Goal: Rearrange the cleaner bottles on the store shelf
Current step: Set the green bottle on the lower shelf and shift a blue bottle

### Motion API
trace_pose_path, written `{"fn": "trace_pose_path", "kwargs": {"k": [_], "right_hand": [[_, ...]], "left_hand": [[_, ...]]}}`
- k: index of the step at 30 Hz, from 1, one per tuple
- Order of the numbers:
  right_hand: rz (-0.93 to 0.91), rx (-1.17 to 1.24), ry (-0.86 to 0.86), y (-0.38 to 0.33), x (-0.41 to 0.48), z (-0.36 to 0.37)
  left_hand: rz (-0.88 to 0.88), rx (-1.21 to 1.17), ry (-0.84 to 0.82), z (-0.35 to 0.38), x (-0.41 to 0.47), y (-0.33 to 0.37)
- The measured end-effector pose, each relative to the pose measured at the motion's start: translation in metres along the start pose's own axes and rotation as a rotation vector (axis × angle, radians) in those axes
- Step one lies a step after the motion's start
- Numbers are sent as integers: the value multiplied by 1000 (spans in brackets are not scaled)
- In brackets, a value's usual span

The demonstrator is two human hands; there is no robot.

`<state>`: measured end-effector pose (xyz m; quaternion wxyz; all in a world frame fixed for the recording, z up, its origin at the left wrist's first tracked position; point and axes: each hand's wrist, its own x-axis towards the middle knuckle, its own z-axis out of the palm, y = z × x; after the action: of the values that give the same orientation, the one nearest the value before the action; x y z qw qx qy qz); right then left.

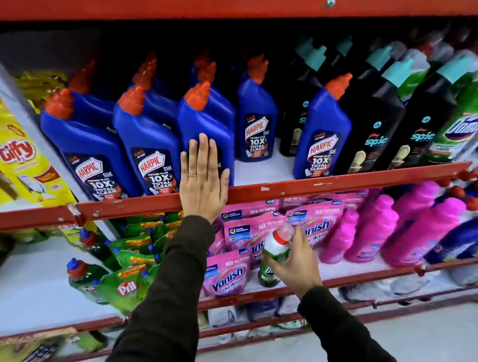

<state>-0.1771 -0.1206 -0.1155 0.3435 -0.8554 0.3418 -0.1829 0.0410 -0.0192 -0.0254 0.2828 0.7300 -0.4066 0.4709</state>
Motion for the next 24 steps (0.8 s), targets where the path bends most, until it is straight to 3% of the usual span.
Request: {"fn": "trace_pose_path", "kwargs": {"k": [12, 14, 19, 21, 24], "right_hand": [[-23, 37, -25, 1, -4, -7], [-100, 182, 78, -11, -5, -21], [-395, 278, 664, -76, 32, -83], [-378, 180, 737, -104, 55, -115], [-248, -78, 652, -130, 83, -146]], "left_hand": [[-9, -14, 13, 5, -2, -2], [-13, -13, 18, 6, -2, -2], [-8, -29, 8, 6, -4, -3], [-16, -27, 2, 6, -3, -3], [-14, -14, 4, 4, -3, -2]]}}
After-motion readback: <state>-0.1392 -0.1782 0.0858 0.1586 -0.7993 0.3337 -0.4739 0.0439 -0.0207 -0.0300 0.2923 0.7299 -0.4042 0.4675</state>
